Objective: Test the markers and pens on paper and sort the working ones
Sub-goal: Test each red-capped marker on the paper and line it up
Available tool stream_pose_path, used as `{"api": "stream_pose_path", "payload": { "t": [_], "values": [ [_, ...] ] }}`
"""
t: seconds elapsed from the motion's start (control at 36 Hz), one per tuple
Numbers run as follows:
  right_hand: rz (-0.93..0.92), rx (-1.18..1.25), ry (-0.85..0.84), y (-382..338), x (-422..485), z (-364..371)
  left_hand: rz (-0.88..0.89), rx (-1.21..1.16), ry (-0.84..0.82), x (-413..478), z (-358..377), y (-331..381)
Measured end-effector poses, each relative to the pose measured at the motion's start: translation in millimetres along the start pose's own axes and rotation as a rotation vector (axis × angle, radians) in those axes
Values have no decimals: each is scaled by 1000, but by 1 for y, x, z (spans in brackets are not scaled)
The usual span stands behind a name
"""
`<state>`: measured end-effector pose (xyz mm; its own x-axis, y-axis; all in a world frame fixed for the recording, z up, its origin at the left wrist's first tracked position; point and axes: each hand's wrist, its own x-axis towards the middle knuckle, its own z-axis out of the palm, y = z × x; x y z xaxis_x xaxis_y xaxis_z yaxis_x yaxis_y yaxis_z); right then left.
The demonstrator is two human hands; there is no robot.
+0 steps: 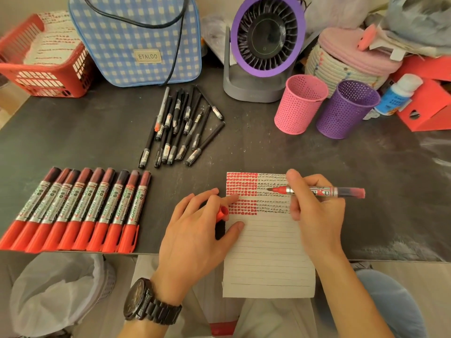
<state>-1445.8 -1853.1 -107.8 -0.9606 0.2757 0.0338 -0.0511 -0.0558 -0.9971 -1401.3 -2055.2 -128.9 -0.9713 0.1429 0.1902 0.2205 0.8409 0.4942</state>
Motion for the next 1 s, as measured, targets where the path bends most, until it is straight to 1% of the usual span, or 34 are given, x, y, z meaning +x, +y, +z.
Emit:
{"api": "stream_pose_path", "payload": {
  "t": [0.14, 0.28, 0.36, 0.47, 0.56, 0.58, 0.69, 0.75, 0.86, 1.0],
  "values": [
    [33, 80, -18, -11, 0, -6, 4, 29, 6, -2, 1, -2],
    [194, 264, -79, -19, -11, -9, 3, 52, 71, -2, 3, -2],
    [235, 313, -140, -21, -22, -10, -27, 24, 106, -4, 2, 0],
    [283, 356, -142, -22, -37, -7, -116, -129, 105, -10, -3, -2],
    [344, 373, -127, -21, -47, -3, -161, -299, 190, -13, -11, -3],
    [359, 372, -129, -21, -50, -2, -166, -361, 194, -15, -15, -3],
    [393, 374, -142, -22, -61, 2, -214, -608, 125, -34, -27, -5],
    [399, 365, -160, -21, -67, 3, -249, -690, 107, -45, -32, -6],
    [407, 304, -170, -19, -75, 9, -257, -702, 93, -62, -44, -11],
    [401, 256, -197, -19, -84, 17, -271, -704, 179, -69, -53, -12]
  ]
}}
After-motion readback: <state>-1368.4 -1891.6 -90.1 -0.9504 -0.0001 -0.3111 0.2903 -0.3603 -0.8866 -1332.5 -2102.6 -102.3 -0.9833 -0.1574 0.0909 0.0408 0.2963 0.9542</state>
